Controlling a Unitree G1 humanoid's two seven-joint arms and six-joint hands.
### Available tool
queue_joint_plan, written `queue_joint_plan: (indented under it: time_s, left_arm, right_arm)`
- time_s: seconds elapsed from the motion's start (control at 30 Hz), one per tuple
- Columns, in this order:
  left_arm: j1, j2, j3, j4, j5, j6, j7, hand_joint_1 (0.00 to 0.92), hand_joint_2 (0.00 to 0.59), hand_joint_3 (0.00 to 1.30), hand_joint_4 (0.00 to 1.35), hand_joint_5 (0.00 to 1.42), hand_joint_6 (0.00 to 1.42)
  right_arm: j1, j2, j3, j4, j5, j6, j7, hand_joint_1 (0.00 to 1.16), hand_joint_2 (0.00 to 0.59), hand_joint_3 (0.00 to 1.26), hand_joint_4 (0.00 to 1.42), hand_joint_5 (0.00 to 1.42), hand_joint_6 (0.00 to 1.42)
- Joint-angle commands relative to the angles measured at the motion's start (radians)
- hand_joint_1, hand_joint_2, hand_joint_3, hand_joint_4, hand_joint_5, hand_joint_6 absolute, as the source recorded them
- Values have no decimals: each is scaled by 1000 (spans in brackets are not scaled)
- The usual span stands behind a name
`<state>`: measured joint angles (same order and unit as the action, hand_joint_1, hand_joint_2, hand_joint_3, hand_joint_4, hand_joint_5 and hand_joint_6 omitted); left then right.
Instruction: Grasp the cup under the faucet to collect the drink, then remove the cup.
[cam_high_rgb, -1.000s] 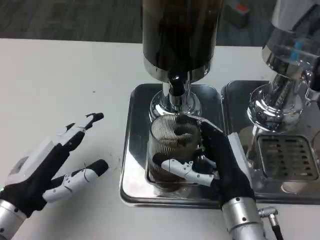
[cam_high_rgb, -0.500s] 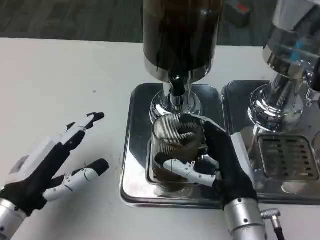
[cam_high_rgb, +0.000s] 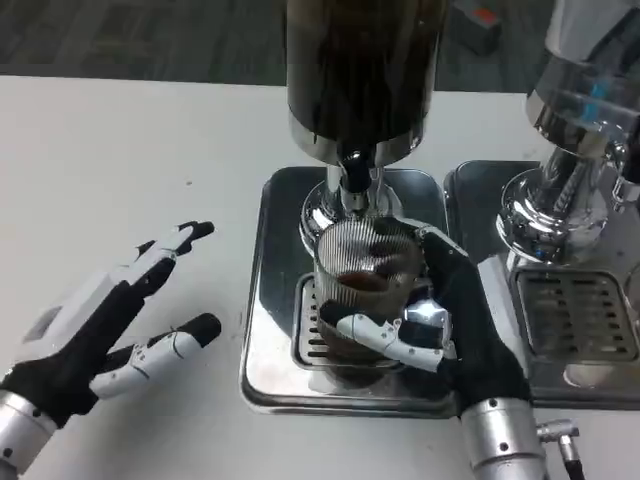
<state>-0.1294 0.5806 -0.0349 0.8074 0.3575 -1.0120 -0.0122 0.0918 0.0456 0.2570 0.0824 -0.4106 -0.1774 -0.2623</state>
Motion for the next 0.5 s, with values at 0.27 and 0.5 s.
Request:
queue_joint_plan:
  time_s: [0.27, 0.5]
  left_arm:
    - [-6, 6, -26, 11, 3, -16, 9, 0, 161, 79, 0, 79, 0]
    - [4, 4, -27, 11, 1, -23, 10, 0, 161, 79, 0, 82, 0]
  right_arm:
    - [58, -8, 0, -87, -5, 21, 11, 1051, 207, 521, 628, 680, 905]
    - [107, -15, -9, -131, -1, 13, 8, 1053, 208, 519, 628, 680, 908]
